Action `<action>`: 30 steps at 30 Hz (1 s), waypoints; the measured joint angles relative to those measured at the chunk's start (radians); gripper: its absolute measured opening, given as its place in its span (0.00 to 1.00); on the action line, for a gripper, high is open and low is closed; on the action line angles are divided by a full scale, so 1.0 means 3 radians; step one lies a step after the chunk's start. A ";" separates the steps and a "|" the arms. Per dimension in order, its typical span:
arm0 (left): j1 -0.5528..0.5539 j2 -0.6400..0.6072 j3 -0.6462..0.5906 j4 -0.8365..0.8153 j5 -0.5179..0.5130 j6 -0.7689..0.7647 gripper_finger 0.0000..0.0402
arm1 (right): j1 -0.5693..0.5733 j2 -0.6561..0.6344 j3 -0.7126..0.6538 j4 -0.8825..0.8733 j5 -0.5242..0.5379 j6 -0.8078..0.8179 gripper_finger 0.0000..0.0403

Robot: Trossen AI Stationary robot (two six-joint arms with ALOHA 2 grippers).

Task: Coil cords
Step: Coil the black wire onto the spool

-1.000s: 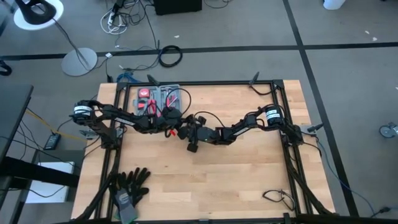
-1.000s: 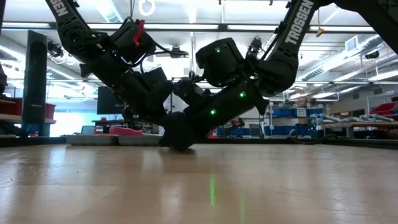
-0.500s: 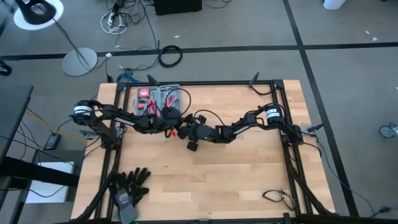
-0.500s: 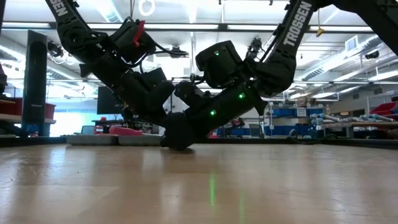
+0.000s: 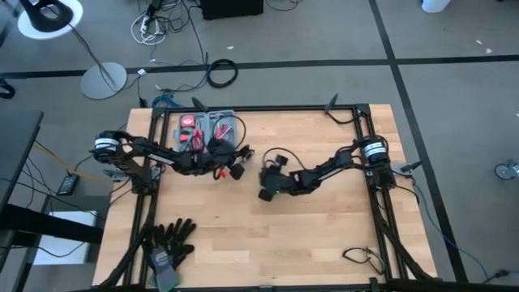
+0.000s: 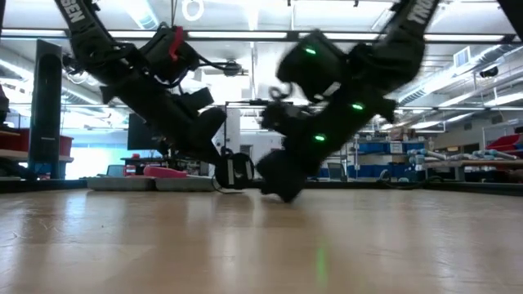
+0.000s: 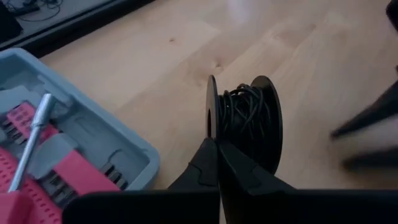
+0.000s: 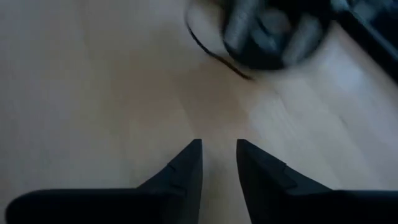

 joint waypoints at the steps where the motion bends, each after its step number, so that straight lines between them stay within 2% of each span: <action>1: 0.0000 -0.0009 -0.0070 0.0134 -0.0010 -0.0010 0.00 | 0.0009 -0.0062 -0.0142 0.0082 0.0021 0.0120 0.24; 4: 0.0000 -0.0066 -0.0329 0.0553 0.0009 -0.0083 0.00 | 0.0032 -0.0228 -0.0571 0.0556 0.0022 0.0357 0.23; 7: 0.0001 -0.0101 -0.0502 0.0902 0.0141 -0.0110 0.00 | 0.0059 -0.0288 -0.0915 0.1342 -0.0021 0.0420 0.24; 10: 0.0000 -0.0103 -0.0572 0.1171 0.0185 -0.0113 0.00 | 0.0056 -0.0216 -0.1061 0.2132 -0.0070 0.0366 0.24; 12: 0.0000 -0.0103 -0.0576 0.1318 0.0190 -0.0085 0.00 | 0.0010 -0.0086 -0.1050 0.2383 -0.0176 0.0223 0.24; 16: 0.0000 -0.0104 -0.0568 0.1438 0.0239 0.0009 0.00 | -0.0107 0.0276 -0.0741 0.2460 -0.0429 0.0023 0.24; 19: 0.0000 -0.0104 -0.0561 0.1434 0.0243 0.0012 0.00 | -0.0167 0.0519 -0.0491 0.2449 -0.0428 -0.0098 0.26; 24: 0.0001 -0.0104 -0.0564 0.1415 0.0243 0.0017 0.00 | -0.0238 0.0603 -0.0255 0.2412 -0.0185 -0.0215 0.31; 30: 0.0001 -0.0104 -0.0565 0.1399 0.0243 0.0082 0.00 | -0.0214 0.0515 -0.0273 0.2402 0.0261 -0.0497 0.38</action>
